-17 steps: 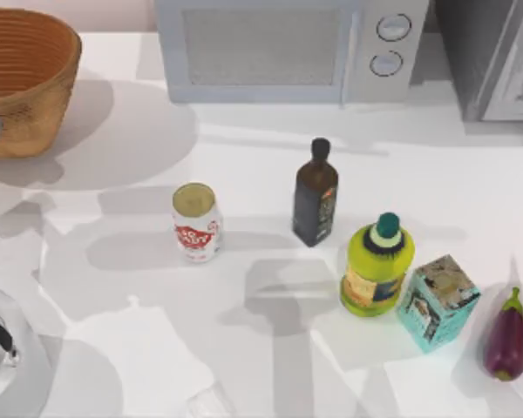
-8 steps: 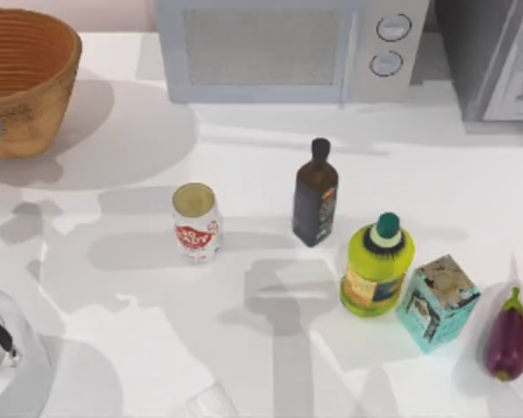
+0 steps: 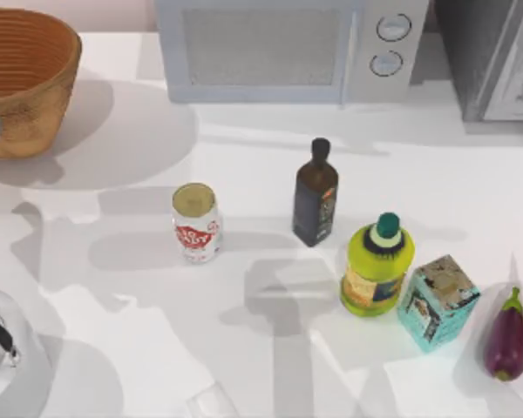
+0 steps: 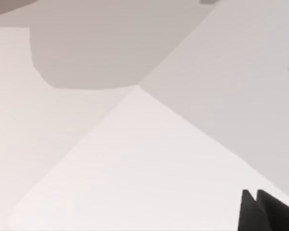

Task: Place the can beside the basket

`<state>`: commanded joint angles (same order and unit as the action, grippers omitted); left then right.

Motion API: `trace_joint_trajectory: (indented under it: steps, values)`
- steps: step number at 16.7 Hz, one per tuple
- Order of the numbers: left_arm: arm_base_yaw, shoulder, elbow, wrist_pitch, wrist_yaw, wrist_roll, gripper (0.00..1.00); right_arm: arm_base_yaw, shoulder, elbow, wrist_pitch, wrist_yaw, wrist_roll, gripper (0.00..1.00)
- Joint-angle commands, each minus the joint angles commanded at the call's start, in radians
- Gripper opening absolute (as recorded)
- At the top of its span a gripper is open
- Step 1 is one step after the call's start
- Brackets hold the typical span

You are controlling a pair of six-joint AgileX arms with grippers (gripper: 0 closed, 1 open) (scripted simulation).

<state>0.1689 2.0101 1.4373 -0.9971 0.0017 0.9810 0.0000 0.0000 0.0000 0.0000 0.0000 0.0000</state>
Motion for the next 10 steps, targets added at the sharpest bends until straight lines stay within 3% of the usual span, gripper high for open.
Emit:
trace_joint_trajectory:
  steps: [10]
  values:
    - [-0.009,-0.015,0.011,0.007,-0.003,-0.010,0.00,0.000,0.000,0.000,0.000,0.000,0.000,1.00]
